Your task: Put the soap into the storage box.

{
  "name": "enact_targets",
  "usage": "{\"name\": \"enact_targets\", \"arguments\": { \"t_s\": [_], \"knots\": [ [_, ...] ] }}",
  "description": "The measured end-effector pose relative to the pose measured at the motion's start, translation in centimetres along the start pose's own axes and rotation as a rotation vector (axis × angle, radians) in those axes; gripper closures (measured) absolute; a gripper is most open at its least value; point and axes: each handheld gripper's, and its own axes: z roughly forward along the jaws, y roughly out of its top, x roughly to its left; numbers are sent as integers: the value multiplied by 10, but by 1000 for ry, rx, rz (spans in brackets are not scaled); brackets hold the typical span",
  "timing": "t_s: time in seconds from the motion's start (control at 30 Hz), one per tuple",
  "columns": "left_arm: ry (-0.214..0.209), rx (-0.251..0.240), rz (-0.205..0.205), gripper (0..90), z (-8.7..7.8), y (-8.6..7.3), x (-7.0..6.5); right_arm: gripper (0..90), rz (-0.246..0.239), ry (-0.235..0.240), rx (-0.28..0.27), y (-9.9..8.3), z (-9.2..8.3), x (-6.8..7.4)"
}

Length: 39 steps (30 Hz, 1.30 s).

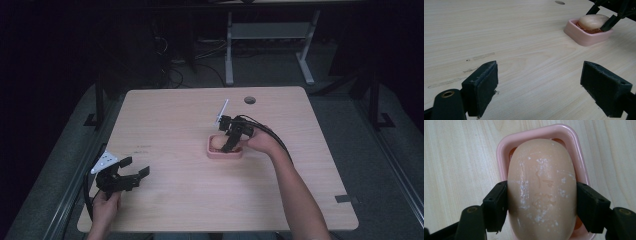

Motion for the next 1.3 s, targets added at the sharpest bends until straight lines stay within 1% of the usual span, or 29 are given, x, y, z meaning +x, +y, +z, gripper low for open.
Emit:
{"name": "enact_targets", "arguments": {
  "t_s": [0.23, 0.37, 0.47, 0.57, 0.63, 0.83, 1.03, 1.17, 1.3],
  "knots": [
    [0, 1, -1, 143, 0, 0, 0, 310, 4, -2, 0, 0, 0, 0],
    [-1, 2, 0, 143, 0, 0, 0, 319, 6, 5, -18, 0, -2, 0],
    [-1, 2, 2, 143, 0, 0, 0, 316, 1, 5, -19, 0, -3, 1],
    [-2, -3, 2, 143, 0, 0, 0, 304, 9, 8, -11, 0, -2, 0],
    [0, 2, -1, 143, 0, 0, 0, 303, 15, 13, -15, -1, -3, 0],
    [1, 1, 0, 143, 0, 0, 0, 287, 25, 11, -34, -2, -8, -1],
    [2, 1, -2, 143, 0, 0, 0, 272, 33, 15, -40, -5, -12, 0],
    [-1, 7, 7, 143, 0, -1, 0, 271, 35, 13, -50, -5, -16, 1],
    [1, 2, -1, 143, -2, 0, -1, 271, 38, 8, -60, -8, -21, 1]
  ]
}}
